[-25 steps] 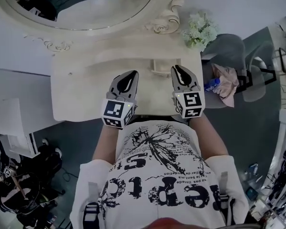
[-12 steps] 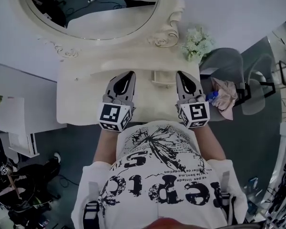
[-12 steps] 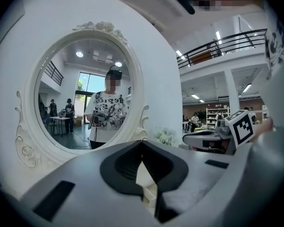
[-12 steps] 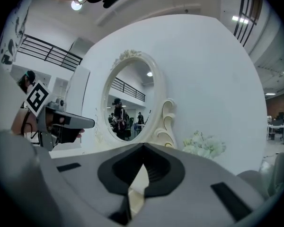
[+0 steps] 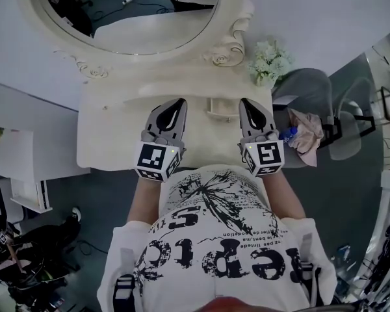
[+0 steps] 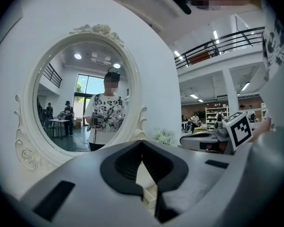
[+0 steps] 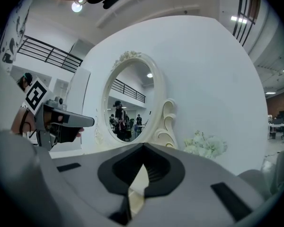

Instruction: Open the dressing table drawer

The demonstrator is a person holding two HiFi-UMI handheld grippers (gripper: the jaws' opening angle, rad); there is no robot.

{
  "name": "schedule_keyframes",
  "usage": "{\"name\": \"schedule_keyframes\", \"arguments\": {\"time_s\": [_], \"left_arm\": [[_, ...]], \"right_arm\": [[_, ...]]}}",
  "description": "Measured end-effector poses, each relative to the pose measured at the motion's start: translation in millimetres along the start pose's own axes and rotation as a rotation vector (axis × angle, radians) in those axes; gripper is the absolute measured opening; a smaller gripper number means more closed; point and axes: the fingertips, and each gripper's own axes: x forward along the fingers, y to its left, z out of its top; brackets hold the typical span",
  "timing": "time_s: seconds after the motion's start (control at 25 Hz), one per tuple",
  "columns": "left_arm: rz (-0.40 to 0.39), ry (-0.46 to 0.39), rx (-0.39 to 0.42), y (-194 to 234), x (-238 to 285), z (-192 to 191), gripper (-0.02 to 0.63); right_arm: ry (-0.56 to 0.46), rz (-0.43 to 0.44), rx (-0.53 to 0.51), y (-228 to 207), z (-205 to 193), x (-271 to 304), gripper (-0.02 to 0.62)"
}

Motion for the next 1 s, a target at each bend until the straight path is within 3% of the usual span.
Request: {"name": "schedule_keyframes", "arguments": {"time_s": [1.0], "left_arm": [[-0.025,0.013,-0.016,8,6,-7,0.020]], "right_arm": [[-0.022,-0.004,-0.008,10,15,6,0.017]]}}
